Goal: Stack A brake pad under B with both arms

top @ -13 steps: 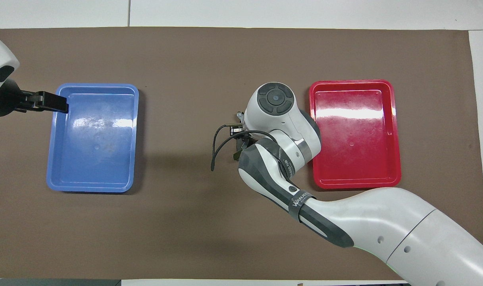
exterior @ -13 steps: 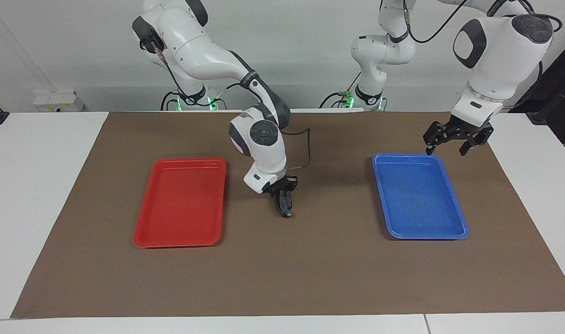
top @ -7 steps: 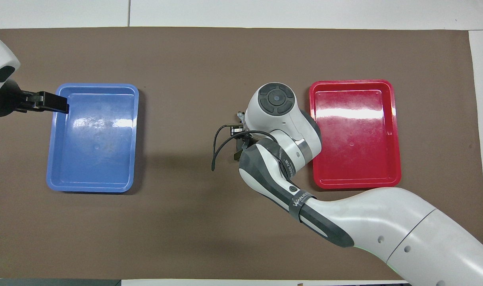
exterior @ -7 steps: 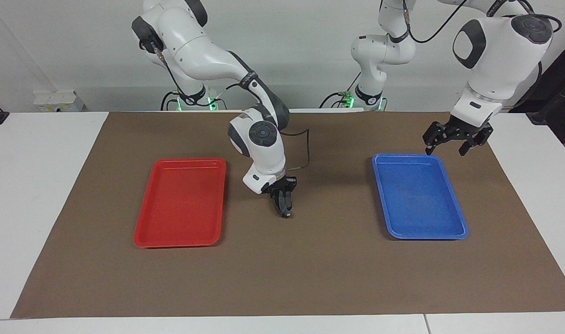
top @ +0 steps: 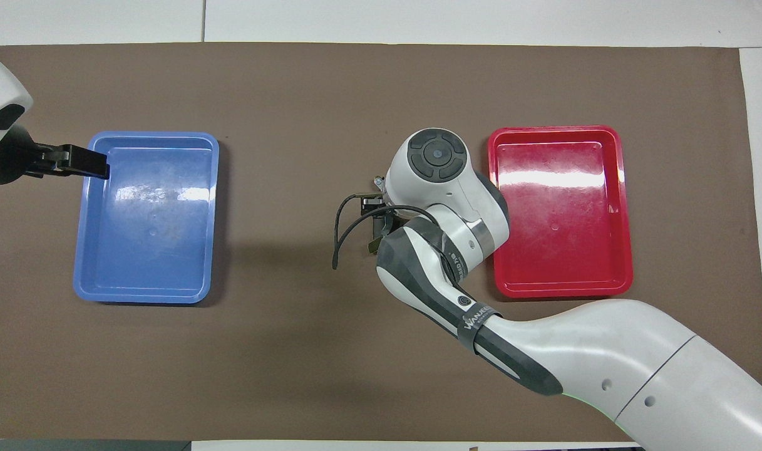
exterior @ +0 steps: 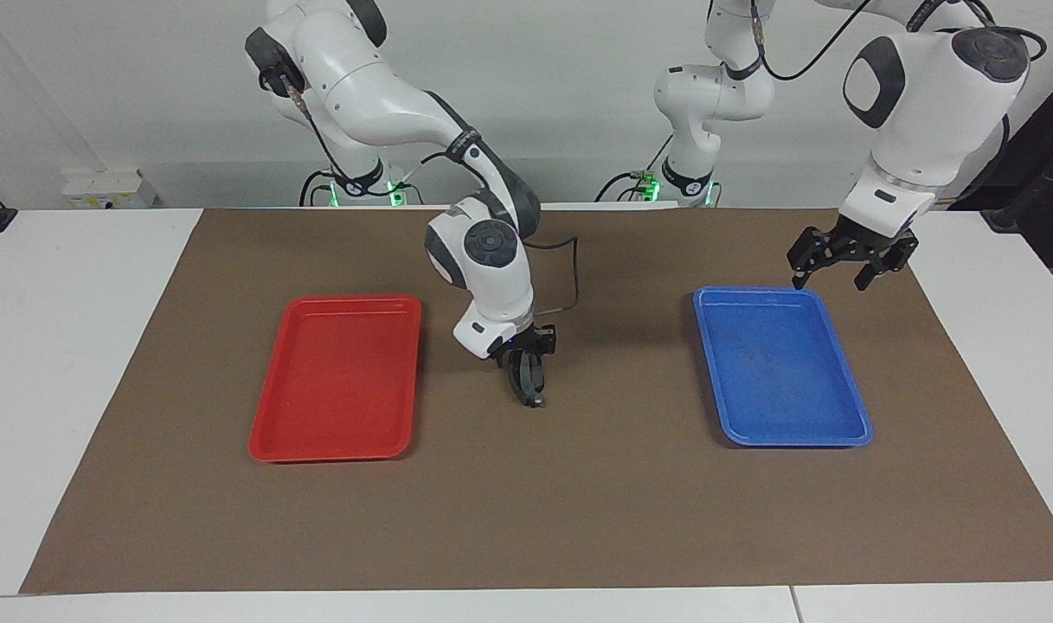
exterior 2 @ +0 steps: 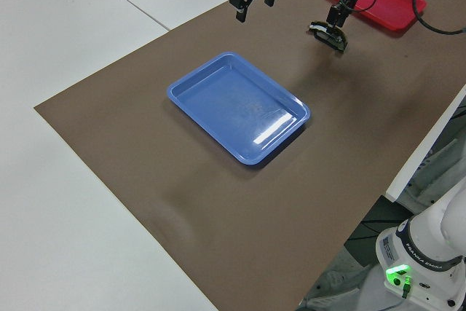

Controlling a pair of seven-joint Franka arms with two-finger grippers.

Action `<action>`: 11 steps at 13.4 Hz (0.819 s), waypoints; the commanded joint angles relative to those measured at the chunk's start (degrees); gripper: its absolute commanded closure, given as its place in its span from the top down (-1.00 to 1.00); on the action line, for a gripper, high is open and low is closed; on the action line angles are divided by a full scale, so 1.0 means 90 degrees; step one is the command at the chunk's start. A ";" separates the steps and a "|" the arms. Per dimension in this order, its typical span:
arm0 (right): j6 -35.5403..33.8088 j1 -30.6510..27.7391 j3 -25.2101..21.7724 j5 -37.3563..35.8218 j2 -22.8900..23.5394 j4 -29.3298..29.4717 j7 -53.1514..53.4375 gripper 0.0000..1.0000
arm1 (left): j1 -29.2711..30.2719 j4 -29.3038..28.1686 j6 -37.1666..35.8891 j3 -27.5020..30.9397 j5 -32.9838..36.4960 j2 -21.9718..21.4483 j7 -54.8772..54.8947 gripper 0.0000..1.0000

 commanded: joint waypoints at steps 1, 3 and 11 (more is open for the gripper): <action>-0.0520 -0.0123 0.0023 -0.0117 -0.0489 0.0135 0.0027 1.00 | 0.0015 -0.0208 0.0164 -0.0030 -0.0075 -0.0159 0.0033 1.00; -0.1086 -0.0239 -0.0308 -0.0059 -0.1015 0.0185 -0.0380 1.00 | 0.0015 -0.0208 0.0164 -0.0031 -0.0075 -0.0159 0.0033 1.00; -0.3732 -0.0650 -0.2202 0.0801 -0.2978 0.0175 -0.3087 1.00 | 0.0035 -0.0208 0.0164 -0.0089 -0.0075 -0.0159 0.0033 1.00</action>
